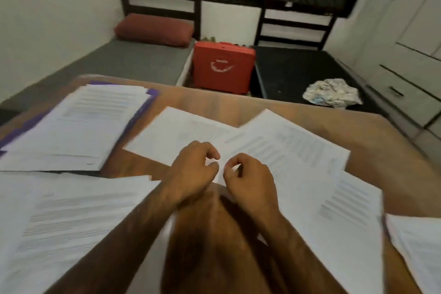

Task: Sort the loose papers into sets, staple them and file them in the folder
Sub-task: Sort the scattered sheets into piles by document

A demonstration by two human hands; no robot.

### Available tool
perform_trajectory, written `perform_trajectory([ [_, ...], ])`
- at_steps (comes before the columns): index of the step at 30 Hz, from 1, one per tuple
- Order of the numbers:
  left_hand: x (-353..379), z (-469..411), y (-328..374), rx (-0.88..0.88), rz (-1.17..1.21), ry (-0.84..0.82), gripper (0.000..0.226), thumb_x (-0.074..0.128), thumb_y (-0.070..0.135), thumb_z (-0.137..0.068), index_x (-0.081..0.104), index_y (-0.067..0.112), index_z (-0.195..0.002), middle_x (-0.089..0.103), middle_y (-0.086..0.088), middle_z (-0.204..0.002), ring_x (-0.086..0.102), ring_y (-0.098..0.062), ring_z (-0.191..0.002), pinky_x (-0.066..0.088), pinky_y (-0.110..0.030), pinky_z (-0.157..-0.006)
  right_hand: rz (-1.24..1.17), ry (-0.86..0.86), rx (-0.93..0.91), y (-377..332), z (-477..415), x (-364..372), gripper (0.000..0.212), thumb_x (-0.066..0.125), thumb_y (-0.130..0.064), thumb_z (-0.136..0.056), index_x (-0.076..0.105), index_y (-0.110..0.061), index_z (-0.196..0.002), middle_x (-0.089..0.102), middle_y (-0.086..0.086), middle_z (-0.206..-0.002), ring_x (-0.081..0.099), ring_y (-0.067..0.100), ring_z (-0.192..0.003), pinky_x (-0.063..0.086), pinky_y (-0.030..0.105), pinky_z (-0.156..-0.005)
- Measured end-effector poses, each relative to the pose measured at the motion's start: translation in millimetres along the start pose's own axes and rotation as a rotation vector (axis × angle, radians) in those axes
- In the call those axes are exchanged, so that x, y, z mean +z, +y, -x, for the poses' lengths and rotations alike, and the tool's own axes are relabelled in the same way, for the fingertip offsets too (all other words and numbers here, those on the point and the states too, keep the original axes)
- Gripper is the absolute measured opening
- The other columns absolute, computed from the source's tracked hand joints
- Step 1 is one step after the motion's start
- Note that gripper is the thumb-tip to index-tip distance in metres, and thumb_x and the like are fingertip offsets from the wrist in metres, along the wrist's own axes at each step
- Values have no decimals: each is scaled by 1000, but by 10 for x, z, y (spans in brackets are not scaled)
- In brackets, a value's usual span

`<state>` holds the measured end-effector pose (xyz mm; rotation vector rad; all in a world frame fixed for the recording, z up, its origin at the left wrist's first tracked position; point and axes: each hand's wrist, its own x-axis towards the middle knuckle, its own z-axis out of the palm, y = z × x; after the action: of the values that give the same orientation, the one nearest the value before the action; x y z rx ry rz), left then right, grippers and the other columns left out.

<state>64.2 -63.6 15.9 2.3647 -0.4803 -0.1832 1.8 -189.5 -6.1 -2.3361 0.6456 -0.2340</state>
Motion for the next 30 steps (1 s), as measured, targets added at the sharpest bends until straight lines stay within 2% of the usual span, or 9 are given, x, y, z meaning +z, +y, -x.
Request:
perform_trajectory([
  [3, 550, 75, 325, 162, -134, -69, 17, 60, 42, -100, 58, 37, -117, 55, 12, -134, 52, -12, -118, 44, -27, -107, 155, 57, 7, 593, 200, -423, 25, 54, -54, -100, 65, -36, -112, 73, -14, -104, 67, 10, -88, 57, 27, -87],
  [6, 1009, 111, 532, 288, -339, -115, 43, 49, 54, -101, 51, 32, -138, 47, 7, -146, 46, -14, -129, 40, -36, -114, 212, 213, 2, 1169, 366, -732, 20, 57, -51, -99, 65, -35, -106, 68, -15, -103, 54, 6, -89, 46, 23, -82],
  [9, 1302, 186, 590, 149, -565, -109, 73, 28, 68, -100, 25, 25, -158, 24, -6, -166, 25, -28, -151, 24, -46, -125, 146, 364, -4, 1584, 478, -828, 22, 61, -47, -92, 69, -30, -103, 69, -9, -107, 51, 8, -96, 43, 28, -86],
  [12, 1421, 247, 527, 108, -636, -163, 79, 14, 70, -100, 6, 25, -163, 0, -5, -173, 1, -30, -159, 4, -48, -127, 74, 357, 32, 1762, 478, -803, 29, 60, -46, -86, 70, -24, -102, 72, 0, -108, 61, 20, -98, 42, 34, -91],
  [14, 1382, 261, 504, 153, -563, -154, 73, 20, 65, -103, 11, 27, -164, 2, -1, -173, 0, -25, -159, 3, -44, -128, 43, 332, 28, 1791, 456, -789, 30, 60, -46, -86, 71, -23, -102, 72, 2, -106, 63, 23, -97, 42, 36, -92],
  [17, 1290, 314, 494, 202, -458, -121, 62, 31, 56, -106, 23, 30, -162, 12, 5, -172, 6, -16, -158, 3, -36, -126, -47, 343, 54, 1786, 465, -850, 11, 70, -33, -92, 66, -25, -97, 65, 1, -103, 57, 21, -98, 43, 35, -90],
  [21, 1236, 512, 414, 247, -431, -128, 61, 31, 58, -101, 31, 35, -158, 19, 14, -169, 11, -9, -156, 8, -37, -129, -146, 347, 114, 1808, 465, -947, 17, 77, -13, -89, 66, -19, -99, 62, 7, -108, 56, 27, -98, 46, 42, -93],
  [25, 1267, 643, 278, 277, -351, -105, 60, 33, 58, -99, 38, 36, -155, 21, 16, -168, 11, -6, -156, 11, -39, -129, -141, 308, 181, 1738, 491, -1051, 23, 77, -15, -89, 67, -14, -110, 56, 13, -133, 53, 36, -124, 43, 46, -106],
  [30, 1303, 647, 219, 318, -239, -61, 62, 33, 58, -94, 48, 34, -149, 30, 17, -165, 17, -4, -155, 15, -40, -128, -102, 315, 206, 1700, 514, -1104, 33, 81, -24, -87, 62, -25, -114, 55, 13, -135, 58, 38, -119, 47, 56, -104],
])
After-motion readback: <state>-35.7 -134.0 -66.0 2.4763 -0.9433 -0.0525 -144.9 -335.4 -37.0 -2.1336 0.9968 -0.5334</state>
